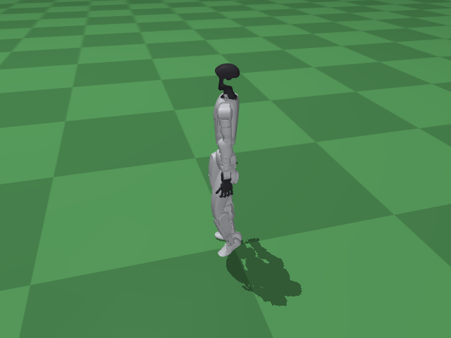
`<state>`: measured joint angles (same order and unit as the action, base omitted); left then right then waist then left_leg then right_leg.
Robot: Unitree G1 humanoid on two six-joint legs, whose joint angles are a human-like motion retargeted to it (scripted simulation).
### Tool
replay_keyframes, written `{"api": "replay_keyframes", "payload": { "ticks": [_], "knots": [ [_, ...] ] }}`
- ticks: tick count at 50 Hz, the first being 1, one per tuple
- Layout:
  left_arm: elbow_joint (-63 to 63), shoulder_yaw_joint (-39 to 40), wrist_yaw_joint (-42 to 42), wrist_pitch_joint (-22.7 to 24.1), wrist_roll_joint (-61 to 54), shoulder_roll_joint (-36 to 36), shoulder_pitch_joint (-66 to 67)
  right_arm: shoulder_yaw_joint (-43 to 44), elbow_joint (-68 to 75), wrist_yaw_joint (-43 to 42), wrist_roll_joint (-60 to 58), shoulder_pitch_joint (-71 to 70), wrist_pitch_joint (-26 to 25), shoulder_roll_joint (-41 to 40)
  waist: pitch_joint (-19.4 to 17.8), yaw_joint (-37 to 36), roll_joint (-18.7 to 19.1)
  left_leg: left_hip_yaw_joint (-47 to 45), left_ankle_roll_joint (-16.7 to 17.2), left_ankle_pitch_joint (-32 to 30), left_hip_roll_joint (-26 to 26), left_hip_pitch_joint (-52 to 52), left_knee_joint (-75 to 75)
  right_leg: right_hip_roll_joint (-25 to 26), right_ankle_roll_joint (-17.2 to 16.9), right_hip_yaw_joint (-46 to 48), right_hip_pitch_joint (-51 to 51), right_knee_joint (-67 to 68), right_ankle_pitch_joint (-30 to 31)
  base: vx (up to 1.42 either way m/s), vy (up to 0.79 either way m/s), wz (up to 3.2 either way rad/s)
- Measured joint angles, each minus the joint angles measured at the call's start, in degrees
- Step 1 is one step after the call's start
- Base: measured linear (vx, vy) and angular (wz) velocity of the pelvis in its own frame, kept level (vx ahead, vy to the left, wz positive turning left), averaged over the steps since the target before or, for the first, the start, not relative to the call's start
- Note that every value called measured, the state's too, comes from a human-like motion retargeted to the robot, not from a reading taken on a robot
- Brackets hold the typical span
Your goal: In place motions
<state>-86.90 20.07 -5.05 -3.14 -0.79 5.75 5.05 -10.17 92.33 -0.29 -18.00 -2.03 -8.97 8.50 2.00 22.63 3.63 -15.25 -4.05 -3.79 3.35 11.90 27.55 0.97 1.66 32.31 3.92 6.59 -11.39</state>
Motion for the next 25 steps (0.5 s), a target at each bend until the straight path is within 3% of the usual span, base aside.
{"api": "replay_keyframes", "payload": {
  "ticks": [2, 5, 7, 10, 13, 17, 19, 22, 25],
  "knots": [
    [-4.49, 2.25, 0.12, 0.29, -0.95, -0.20, 0.21, -0.54, -4.57, 4.43, -0.04, -3.97, 0.49, -0.54, -1.18, -9.83, -2.55, -7.37, -2.52, -9.96, 3.48, 12.34, 17.93, -1.94, 0.40, -9.27, -3.11, 1.08, 1.58, -0.42, -0.05, -1.66],
    [-10.20, 4.93, -1.88, -1.65, -2.91, 0.75, -0.23, -0.53, -12.20, 11.96, -0.57, -10.69, 1.92, -0.10, -7.18, -12.13, -2.64, -2.75, -5.74, -4.73, 7.08, 29.42, 42.52, -0.86, 2.35, -7.33, -3.09, 1.25, 3.14, -0.40, -0.07, -0.34],
    [-10.50, 5.83, -6.22, -2.64, -2.42, 1.29, 1.69, -1.26, -16.15, 12.68, -1.28, -14.34, 2.08, -0.39, -10.49, -15.66, -5.81, -7.37, -8.04, -1.27, 10.28, 36.48, 53.12, -2.83, 3.59, -10.61, -2.89, 2.58, 3.33, -0.21, -0.08, -0.76],
    [-10.50, 5.91, -8.59, -4.83, 1.31, 2.53, 6.38, -1.20, -20.52, 10.12, -2.36, -16.80, 2.29, -1.67, -10.63, -18.06, -7.86, -8.55, -10.31, 3.36, 12.14, 46.71, 63.32, -3.88, 5.57, -10.41, -4.54, 3.90, 3.62, 0.05, -0.10, -0.53],
    [-10.50, 5.98, -6.06, -6.74, 3.28, 2.78, 10.46, -2.85, -24.34, 10.66, -1.21, -17.14, 3.47, -2.05, -8.72, -19.40, -9.02, -10.08, -10.59, 5.37, 13.49, 49.24, 64.69, -5.29, 6.46, -9.81, -5.80, 4.55, 3.60, 0.12, -0.04, -0.43],
    [-10.50, 6.77, -5.34, -8.47, 2.76, 2.82, 10.85, -3.47, -28.54, 13.34, -1.76, -15.88, 6.35, -2.60, -9.04, -17.60, -7.28, -8.99, -10.50, 4.89, 12.04, 40.89, 57.03, -3.95, 5.80, -10.27, -4.51, 3.83, 3.68, 0.00, 0.04, 0.08],
    [-10.50, 7.13, -5.75, -8.03, 2.18, 2.72, 9.98, -3.41, -28.10, 12.56, -2.66, -13.93, 7.75, -2.73, -7.80, -16.59, -5.89, -8.31, -8.72, 3.90, 10.00, 33.53, 48.98, -3.55, 4.86, -9.81, -4.01, 2.94, 3.98, 0.07, 0.13, 0.04],
    [-10.50, 7.28, -6.04, -6.88, 1.05, 2.43, 8.12, -3.12, -24.73, 10.09, -4.03, -9.22, 7.49, -2.52, -4.16, -16.26, -4.39, -7.53, -4.22, 1.59, 5.25, 19.54, 30.44, -3.87, 3.19, -10.00, -4.17, 2.63, 3.64, 0.17, 0.09, -0.29],
    [-10.03, 6.76, -5.28, -5.37, -0.54, 2.48, 5.17, -1.63, -19.15, 7.97, -5.56, -3.45, 6.40, -2.00, -1.77, -14.82, -1.46, -6.39, -3.11, -2.84, 0.02, 2.86, 5.47, -1.47, 1.96, -10.40, -3.74, 3.87, 1.80, 0.23, 0.04, -0.06]
  ]
}}
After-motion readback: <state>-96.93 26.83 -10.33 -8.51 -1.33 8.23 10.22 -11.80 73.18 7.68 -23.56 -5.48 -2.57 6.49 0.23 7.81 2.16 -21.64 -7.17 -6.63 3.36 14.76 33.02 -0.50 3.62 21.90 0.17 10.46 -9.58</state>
